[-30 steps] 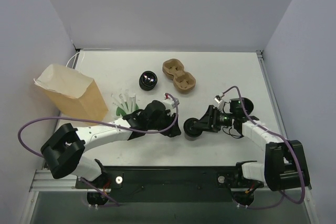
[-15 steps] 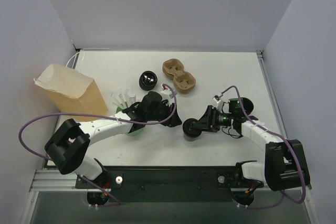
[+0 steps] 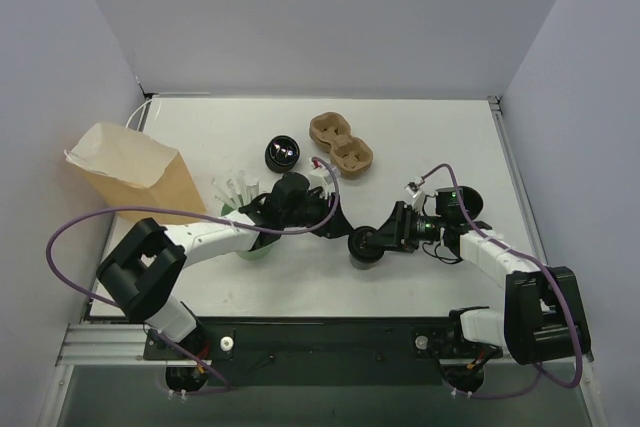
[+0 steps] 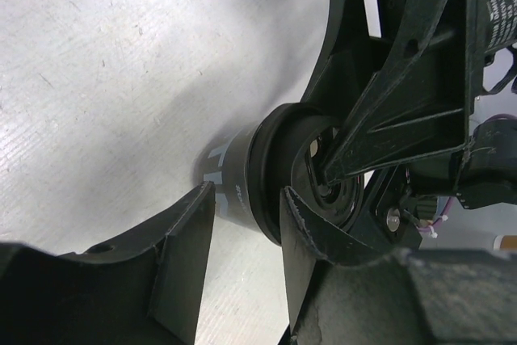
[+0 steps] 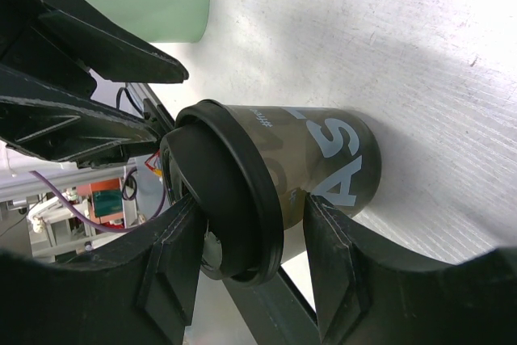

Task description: Pack the takeout coffee

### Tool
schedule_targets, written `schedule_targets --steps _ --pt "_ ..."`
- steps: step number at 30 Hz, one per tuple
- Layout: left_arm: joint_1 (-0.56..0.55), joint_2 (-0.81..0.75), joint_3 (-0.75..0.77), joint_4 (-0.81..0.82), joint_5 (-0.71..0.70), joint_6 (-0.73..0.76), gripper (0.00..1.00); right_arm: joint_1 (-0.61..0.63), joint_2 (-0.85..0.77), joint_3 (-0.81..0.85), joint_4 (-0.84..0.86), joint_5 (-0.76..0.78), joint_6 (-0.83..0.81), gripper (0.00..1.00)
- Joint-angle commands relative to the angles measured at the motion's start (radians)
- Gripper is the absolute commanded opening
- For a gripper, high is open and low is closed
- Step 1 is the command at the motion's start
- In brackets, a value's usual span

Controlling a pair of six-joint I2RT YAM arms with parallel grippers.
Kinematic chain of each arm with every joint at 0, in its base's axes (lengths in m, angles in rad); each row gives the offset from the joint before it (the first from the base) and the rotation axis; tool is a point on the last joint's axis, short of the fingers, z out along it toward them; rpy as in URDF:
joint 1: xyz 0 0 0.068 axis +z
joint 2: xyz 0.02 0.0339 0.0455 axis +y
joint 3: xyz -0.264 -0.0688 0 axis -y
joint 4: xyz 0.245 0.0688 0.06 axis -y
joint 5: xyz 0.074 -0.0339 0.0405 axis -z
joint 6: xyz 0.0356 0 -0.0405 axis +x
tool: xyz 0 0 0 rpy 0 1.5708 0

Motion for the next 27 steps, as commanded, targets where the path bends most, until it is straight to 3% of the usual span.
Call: schedule_targets --steps 1,17,27 --pt "0.006 0.023 -0.001 0.079 0.03 -0.014 0.46 0.013 0.029 -0.014 -0.063 0.083 -0.08 0.42" --pt "-0.006 0.092 -0.059 0.131 0.008 -0.037 0.42 0.011 0.035 -0.012 -0.064 0.099 -0.08 0.42" --pt "-0.073 0.142 -0.117 0.011 -0.216 -0.068 0.33 -0.009 0.035 -0.049 -0.055 0.195 -0.055 0.37"
